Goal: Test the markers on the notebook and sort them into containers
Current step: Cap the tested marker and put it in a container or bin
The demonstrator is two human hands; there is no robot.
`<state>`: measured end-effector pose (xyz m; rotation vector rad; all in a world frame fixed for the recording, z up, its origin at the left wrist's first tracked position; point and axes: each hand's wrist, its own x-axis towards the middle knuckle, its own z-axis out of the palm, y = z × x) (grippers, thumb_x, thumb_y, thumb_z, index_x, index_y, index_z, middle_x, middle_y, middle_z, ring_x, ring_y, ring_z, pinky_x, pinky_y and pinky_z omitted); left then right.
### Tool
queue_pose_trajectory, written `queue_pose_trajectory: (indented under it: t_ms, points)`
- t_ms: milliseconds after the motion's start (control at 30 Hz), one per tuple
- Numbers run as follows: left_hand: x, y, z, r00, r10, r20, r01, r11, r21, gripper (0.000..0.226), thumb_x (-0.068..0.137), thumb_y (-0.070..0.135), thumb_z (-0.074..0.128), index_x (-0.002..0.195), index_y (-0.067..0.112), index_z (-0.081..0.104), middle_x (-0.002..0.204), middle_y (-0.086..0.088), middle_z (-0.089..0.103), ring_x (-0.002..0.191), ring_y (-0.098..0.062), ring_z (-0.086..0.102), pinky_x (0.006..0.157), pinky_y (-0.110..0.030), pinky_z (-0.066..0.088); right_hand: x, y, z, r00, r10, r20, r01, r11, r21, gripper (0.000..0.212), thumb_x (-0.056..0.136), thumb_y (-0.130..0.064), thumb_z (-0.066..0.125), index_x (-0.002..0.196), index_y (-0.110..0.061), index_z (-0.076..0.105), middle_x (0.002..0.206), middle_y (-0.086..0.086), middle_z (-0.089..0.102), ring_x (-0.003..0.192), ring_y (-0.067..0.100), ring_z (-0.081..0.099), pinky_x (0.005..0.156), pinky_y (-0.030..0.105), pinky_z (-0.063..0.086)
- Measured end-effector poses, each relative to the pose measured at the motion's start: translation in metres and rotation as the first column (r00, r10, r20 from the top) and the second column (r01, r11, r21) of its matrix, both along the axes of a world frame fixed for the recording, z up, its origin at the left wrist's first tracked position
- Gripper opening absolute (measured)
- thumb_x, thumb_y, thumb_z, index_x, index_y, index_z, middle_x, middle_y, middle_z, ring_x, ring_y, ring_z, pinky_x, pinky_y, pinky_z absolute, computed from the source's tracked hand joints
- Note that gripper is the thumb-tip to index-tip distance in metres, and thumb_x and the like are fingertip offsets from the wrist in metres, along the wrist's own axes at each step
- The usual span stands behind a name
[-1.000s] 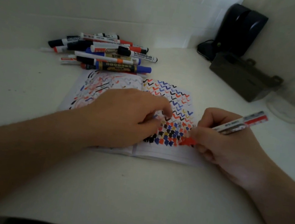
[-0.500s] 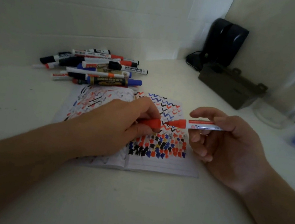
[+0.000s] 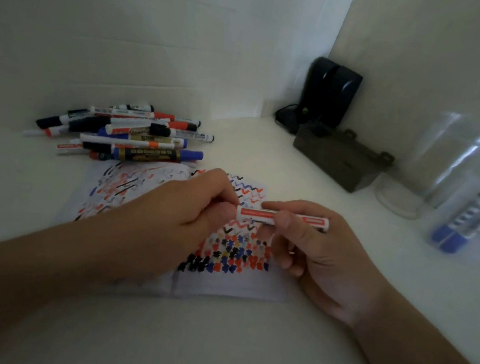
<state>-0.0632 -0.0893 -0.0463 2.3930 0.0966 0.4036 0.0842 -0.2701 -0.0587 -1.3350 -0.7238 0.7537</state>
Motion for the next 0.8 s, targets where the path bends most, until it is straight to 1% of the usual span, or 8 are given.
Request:
queue_pose_trajectory:
  t_ms: [200,267,400,500,567,633,733,800]
  points:
    - [0.026,-0.034,0.039,0.986,-0.041,0.159,0.01,0.982,0.191,0.035,0.088,0.063,0.025,0.096,0.036,0.046,0.088,0.018,0.059,0.067,-0.011,0.055,0.059,-0.023,0.045,0.005,-0.016,0.027,0.988,-0.017,-0.152,0.041,0.987,0.157,0.011,0.087,-0.026,0.072,0.089,-0.017,0.077,0.075,0.009,0.066,0.052,0.018,0.051,0.041,0.021,0.025]
    - [0.042,-0.046,0.045,0.979,-0.044,0.197,0.011,0.987,0.163,0.036,0.087,0.063,0.026,0.096,0.035,0.046,0.085,0.021,0.059,0.065,-0.008,0.055,0.06,-0.02,0.045,0.011,-0.026,0.039,0.986,-0.084,-0.142,0.109,0.978,0.176,0.011,0.092,-0.02,0.067,0.086,-0.018,0.075,0.072,0.008,0.064,0.052,0.017,0.048,0.042,0.022,0.025]
    - [0.072,-0.061,0.036,0.986,-0.095,0.138,0.092,0.995,0.027,0.027,0.09,0.062,0.031,0.095,0.04,0.046,0.08,0.01,0.061,0.06,-0.01,0.054,0.055,-0.027,0.048,0.021,-0.043,0.051,0.953,-0.301,0.041,0.295,0.949,0.107,0.021,0.097,-0.013,0.065,0.078,-0.017,0.073,0.066,0.009,0.062,0.051,0.017,0.048,0.046,0.023,0.036]
    - [0.09,-0.053,0.028,0.988,-0.154,0.03,0.153,0.988,0.021,0.016,0.099,0.054,0.038,0.106,0.049,0.051,0.096,0.022,0.068,0.086,0.0,0.064,0.074,-0.027,0.054,0.036,-0.062,0.065,0.892,-0.34,0.299,0.356,0.935,0.001,0.014,0.096,-0.02,0.07,0.084,-0.018,0.077,0.069,0.006,0.068,0.056,0.017,0.055,0.054,0.027,0.043]
    - [0.097,-0.043,0.024,0.989,-0.15,-0.003,0.15,0.985,0.09,0.022,0.101,0.054,0.039,0.122,0.056,0.048,0.108,0.027,0.068,0.1,0.009,0.062,0.082,-0.021,0.05,0.061,-0.08,0.089,0.779,-0.467,0.418,0.491,0.869,0.055,0.012,0.095,-0.023,0.073,0.087,-0.015,0.077,0.066,0.006,0.068,0.056,0.015,0.057,0.055,0.028,0.045]
    - [0.101,-0.033,0.011,0.995,-0.103,0.016,0.1,0.989,0.106,0.026,0.102,0.051,0.042,0.127,0.054,0.047,0.107,0.024,0.067,0.097,0.01,0.061,0.08,-0.017,0.047,0.097,-0.099,0.123,0.598,-0.669,0.44,0.665,0.721,0.193,0.012,0.093,-0.025,0.075,0.09,-0.014,0.077,0.067,0.005,0.071,0.058,0.014,0.062,0.057,0.032,0.052]
    - [0.104,-0.028,-0.016,0.999,-0.042,0.003,0.041,0.989,0.143,0.014,0.102,0.043,0.054,0.113,0.049,0.059,0.102,0.024,0.066,0.094,0.011,0.06,0.079,-0.018,0.05,0.149,-0.114,0.159,0.341,-0.799,0.495,0.793,0.528,0.305,0.004,0.09,-0.025,0.074,0.09,-0.022,0.074,0.078,0.0,0.076,0.071,0.017,0.073,0.073,0.041,0.061]
    - [0.106,-0.03,-0.027,0.999,-0.053,-0.002,0.052,0.977,0.208,0.013,0.099,0.037,0.061,0.102,0.05,0.063,0.1,0.027,0.065,0.095,0.013,0.057,0.081,-0.017,0.049,0.177,-0.111,0.161,0.214,-0.739,0.639,0.839,0.474,0.267,0.013,0.089,-0.026,0.073,0.101,-0.026,0.069,0.089,-0.005,0.074,0.081,0.018,0.072,0.072,0.034,0.058]
